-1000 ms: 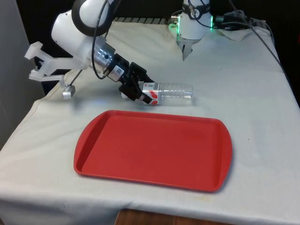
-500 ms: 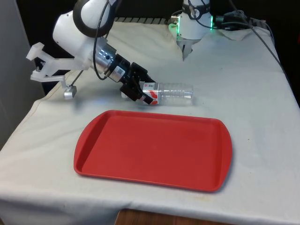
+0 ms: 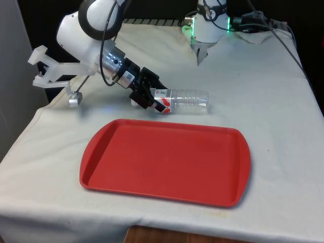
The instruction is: Place the bottle upright on the tray.
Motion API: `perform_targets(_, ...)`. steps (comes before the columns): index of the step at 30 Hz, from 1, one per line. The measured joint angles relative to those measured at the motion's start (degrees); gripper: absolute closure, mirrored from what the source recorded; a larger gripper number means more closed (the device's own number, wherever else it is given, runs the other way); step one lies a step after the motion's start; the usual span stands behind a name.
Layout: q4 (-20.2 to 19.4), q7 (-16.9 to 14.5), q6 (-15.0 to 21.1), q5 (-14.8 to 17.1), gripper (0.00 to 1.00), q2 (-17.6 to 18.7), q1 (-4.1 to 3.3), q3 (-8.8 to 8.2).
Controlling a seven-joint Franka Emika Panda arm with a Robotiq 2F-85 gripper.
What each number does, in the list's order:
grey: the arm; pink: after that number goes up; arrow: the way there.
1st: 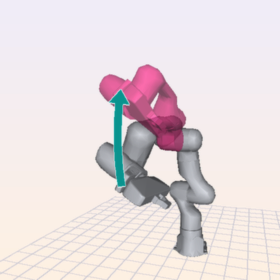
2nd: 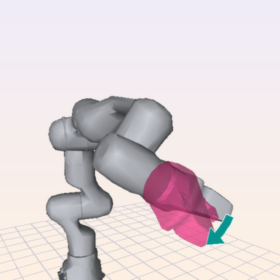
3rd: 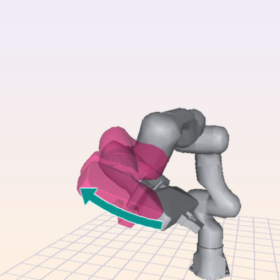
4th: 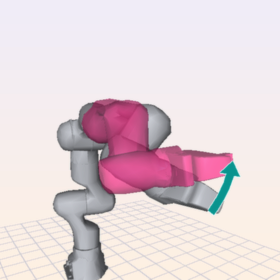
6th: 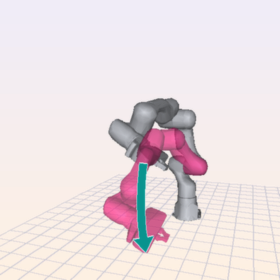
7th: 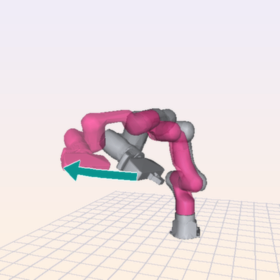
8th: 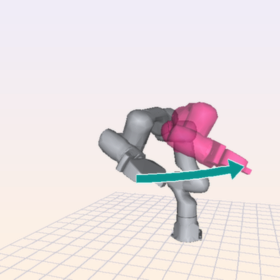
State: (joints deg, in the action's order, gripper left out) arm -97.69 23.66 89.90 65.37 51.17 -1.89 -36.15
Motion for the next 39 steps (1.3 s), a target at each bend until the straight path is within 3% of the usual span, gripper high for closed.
perform_targets(5,0.0,0.0,-0.1,0.0,0.42,0.0,0.0,0.0)
perform_targets(11,0.1,0.0,-1.0,0.0,0.7,-0.1,0.0,-0.34)
perform_targets(19,0.2,0.2,-1.5,0.0,0.85,-0.3,0.0,-0.4)
perform_targets(26,0.6,1.1,-1.1,0.0,0.86,-0.6,-0.46,-0.46)
perform_targets(39,3.2,6.0,-0.6,-0.1,0.86,-2.2,-1.2,-1.32)
